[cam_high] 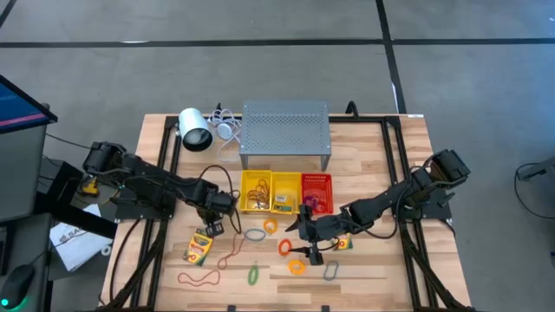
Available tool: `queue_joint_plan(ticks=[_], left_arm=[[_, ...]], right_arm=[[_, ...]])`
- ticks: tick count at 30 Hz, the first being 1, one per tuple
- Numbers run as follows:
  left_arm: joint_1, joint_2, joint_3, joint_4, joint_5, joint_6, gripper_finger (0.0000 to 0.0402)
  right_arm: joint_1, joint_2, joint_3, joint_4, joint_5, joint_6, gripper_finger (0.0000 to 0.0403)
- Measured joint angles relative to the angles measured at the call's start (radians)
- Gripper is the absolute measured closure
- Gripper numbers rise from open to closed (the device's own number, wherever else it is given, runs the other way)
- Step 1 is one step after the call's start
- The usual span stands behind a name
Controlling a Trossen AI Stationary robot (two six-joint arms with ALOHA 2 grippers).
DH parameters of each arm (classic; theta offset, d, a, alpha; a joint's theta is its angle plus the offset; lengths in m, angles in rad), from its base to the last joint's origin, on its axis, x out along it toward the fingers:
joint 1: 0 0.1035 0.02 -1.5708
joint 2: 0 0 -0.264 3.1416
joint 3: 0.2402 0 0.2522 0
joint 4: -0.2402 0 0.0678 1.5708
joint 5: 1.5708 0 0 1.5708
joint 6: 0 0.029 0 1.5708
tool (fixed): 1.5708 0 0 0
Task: Pick & Place Office Desk Supplies
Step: Put the blue rubber band into the left yellow basket
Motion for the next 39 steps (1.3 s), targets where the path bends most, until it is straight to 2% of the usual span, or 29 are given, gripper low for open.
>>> queue_joint_plan(ticks=[11, 14, 21, 25, 30, 39], left_arm=[[0.040, -0.076, 0.020, -0.008, -0.001, -0.009, 0.0380], [0.040, -0.091, 0.019, -0.011, 0.003, -0.024, 0.0354], [0.040, -0.090, 0.020, -0.008, 0.007, -0.031, 0.0266], [0.040, -0.090, 0.020, -0.006, 0.002, -0.031, 0.0236], [0.039, -0.063, 0.020, -0.003, -0.007, -0.035, 0.0231], [0.037, 0.007, 0.020, -0.004, -0.007, -0.030, 0.0249]], right_arm=[[0.000, 0.000, 0.000, 0.001, 0.000, 0.001, 0.0112], [0.000, 0.000, 0.000, 0.001, 0.000, 0.001, 0.0112], [0.000, 0.000, 0.000, -0.001, 0.000, 0.001, 0.0112], [0.000, 0.000, 0.000, -0.001, 0.000, 0.001, 0.0112], [0.000, 0.000, 0.000, -0.001, 0.000, 0.001, 0.0112], [0.000, 0.000, 0.000, -0.001, 0.000, 0.000, 0.0112]])
